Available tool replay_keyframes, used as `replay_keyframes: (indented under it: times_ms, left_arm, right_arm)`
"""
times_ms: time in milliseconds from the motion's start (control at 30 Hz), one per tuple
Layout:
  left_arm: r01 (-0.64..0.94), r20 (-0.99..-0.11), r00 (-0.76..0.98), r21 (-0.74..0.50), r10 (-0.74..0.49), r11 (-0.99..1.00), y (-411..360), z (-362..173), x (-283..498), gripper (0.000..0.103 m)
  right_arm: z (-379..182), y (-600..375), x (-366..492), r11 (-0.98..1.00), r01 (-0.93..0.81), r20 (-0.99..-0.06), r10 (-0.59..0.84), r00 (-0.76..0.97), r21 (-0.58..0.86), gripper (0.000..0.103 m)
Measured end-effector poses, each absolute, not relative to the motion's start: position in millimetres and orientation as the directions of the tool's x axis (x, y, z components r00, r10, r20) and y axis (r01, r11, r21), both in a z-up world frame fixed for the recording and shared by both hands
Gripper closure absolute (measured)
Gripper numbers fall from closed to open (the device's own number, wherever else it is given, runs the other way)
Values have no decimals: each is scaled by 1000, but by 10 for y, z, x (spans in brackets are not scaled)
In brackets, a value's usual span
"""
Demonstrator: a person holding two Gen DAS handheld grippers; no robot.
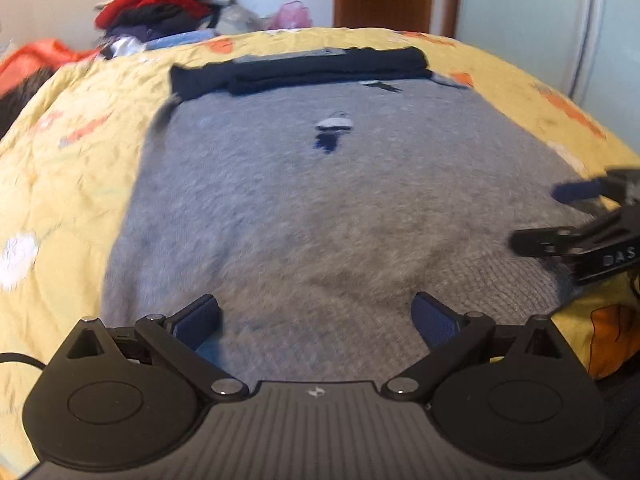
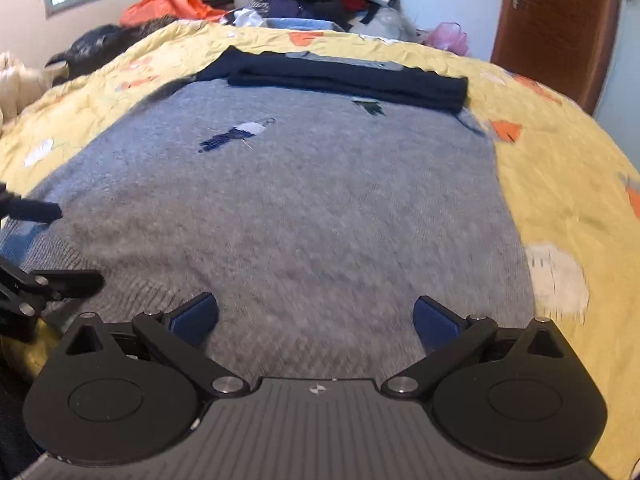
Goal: Fold small clothes
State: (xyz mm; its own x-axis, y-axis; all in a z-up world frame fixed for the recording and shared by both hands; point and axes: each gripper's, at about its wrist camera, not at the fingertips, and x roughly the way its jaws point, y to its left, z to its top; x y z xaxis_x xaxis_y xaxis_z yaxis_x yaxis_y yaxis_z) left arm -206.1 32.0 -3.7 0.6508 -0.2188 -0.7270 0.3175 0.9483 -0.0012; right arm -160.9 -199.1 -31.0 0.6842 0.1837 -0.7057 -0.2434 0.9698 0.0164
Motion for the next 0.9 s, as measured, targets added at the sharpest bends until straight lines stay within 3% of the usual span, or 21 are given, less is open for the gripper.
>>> replay_keyframes:
  times_ms: [267, 433, 533, 667, 800, 900]
  left_arm:
    - [287, -713, 673, 7, -197, 958, 416, -56, -2155, 0]
    - [280, -711, 676, 6, -193, 960, 428, -54, -2176, 0]
    - [276, -708, 680, 4, -192, 961, 438, -59, -2199, 0]
    - [236, -703, 692, 1, -167, 972, 517, -12, -2273, 0]
    - [159, -680, 705, -124, -200, 980, 945, 89, -2415, 0]
    - [60, -692, 669, -315, -272, 947, 1368, 85, -2374, 0]
  right_arm:
    - [-187, -2276, -1647, 988, -154, -704, 130, 699, 29, 2]
    - [-106, -1835, -1620, 951, -307, -668, 257, 699, 45, 1]
    - [-264, -1637, -1645, 935, -351, -709, 213, 672, -52, 1]
    - [-321, -1940, -1777, 944, -330, -682, 246, 689, 7, 1]
    - [-228, -2244, -1870, 960, -280, -719, 209, 663, 21, 1]
    - [-87, -2574, -1950, 957, -227, -695, 287, 659, 179, 6]
